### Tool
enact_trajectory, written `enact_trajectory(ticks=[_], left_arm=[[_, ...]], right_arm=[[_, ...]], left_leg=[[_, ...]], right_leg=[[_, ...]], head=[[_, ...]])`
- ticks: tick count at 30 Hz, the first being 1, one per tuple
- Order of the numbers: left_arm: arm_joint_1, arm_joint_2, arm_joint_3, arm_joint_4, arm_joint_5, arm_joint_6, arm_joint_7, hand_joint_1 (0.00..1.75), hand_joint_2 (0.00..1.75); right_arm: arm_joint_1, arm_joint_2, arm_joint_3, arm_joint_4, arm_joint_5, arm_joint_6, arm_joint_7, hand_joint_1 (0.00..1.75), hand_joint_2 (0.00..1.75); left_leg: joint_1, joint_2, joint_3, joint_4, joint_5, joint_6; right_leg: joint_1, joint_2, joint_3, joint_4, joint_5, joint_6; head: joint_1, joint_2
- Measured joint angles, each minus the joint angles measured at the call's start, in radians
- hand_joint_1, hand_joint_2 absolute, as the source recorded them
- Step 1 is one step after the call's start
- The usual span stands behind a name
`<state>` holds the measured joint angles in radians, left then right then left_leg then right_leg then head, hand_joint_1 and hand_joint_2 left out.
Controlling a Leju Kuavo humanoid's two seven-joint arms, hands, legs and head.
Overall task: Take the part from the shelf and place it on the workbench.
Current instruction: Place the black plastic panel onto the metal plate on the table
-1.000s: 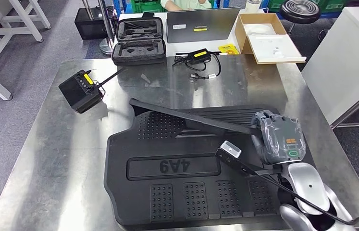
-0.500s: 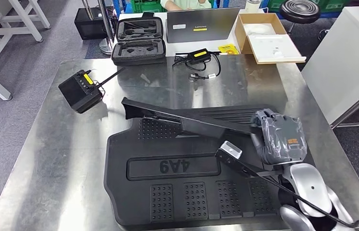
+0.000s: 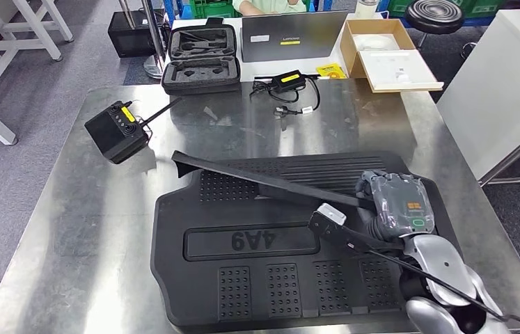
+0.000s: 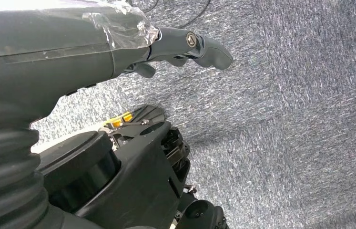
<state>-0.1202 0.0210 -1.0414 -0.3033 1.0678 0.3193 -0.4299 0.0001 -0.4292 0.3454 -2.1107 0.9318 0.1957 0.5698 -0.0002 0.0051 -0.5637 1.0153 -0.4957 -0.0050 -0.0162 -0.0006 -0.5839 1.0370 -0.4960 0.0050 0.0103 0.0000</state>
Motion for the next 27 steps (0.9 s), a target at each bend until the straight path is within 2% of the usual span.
enact_trajectory(ticks=[10,27], left_arm=[[0.000,0.000,0.000,0.000,-0.009,-0.003,0.000,0.00,1.75],[0.000,0.000,0.000,0.000,-0.020,-0.028,-0.003,0.00,1.75]], right_arm=[[-0.001,0.000,0.004,0.000,0.002,-0.043,-0.024,1.75,1.75],[-0.001,0.000,0.004,0.000,0.022,-0.047,-0.031,1.75,1.75]], left_leg=[[0.000,0.000,0.000,0.000,0.000,0.000],[0.000,0.000,0.000,0.000,0.000,0.000]], right_leg=[[0.000,0.000,0.000,0.000,0.000,0.000],[0.000,0.000,0.000,0.000,0.000,0.000]], head=[[0.000,0.000],[0.000,0.000]])
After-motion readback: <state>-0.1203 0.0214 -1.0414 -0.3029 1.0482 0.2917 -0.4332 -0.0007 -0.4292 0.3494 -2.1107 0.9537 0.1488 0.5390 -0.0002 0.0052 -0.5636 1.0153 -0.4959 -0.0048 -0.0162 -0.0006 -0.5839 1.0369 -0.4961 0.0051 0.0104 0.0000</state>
